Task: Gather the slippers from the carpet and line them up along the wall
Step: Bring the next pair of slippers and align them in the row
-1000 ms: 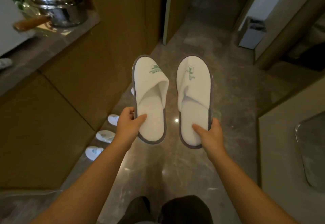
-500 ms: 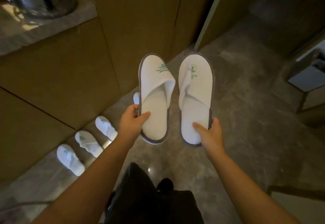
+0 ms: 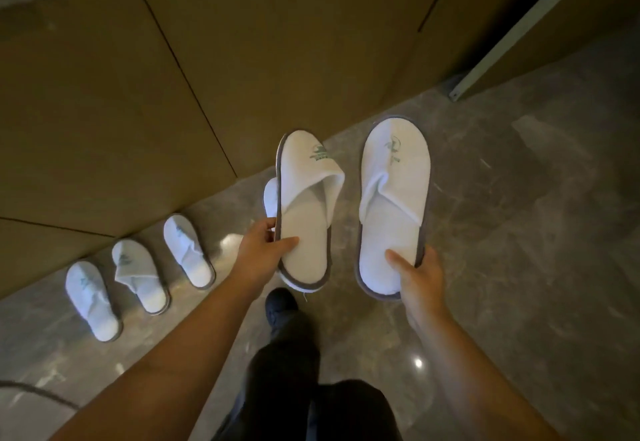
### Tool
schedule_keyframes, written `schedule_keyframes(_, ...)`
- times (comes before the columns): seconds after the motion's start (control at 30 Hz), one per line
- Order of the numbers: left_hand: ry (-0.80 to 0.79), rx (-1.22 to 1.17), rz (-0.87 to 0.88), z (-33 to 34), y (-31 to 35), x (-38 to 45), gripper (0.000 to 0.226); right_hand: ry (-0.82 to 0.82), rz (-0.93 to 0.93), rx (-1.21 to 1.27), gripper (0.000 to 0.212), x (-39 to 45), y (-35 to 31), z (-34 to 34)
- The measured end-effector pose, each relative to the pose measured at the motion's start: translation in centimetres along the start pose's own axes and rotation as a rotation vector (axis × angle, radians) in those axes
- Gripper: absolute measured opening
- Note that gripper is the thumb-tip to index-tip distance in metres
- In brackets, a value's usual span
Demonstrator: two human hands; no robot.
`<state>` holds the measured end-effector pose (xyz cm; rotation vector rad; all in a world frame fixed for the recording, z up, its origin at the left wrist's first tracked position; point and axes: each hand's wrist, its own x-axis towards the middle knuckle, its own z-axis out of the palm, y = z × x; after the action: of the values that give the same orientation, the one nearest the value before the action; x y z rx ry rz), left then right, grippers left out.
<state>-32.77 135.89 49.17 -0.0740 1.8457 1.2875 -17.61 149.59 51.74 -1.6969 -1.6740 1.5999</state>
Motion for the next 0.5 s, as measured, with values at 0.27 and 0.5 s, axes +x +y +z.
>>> schedule_keyframes(0.27,0.105,0.008,-0.100,5.0,-5.4,14.3,0.030,-0.086,0.036,-0.092,0.035,16.7,6.4,6.2)
schedule_keyframes(0.5,0.261,-0.094,-0.195,9.8,-16.6,26.0,0.023,-0.192,0.066,-0.160,0.038,28.5,17.6,12.6)
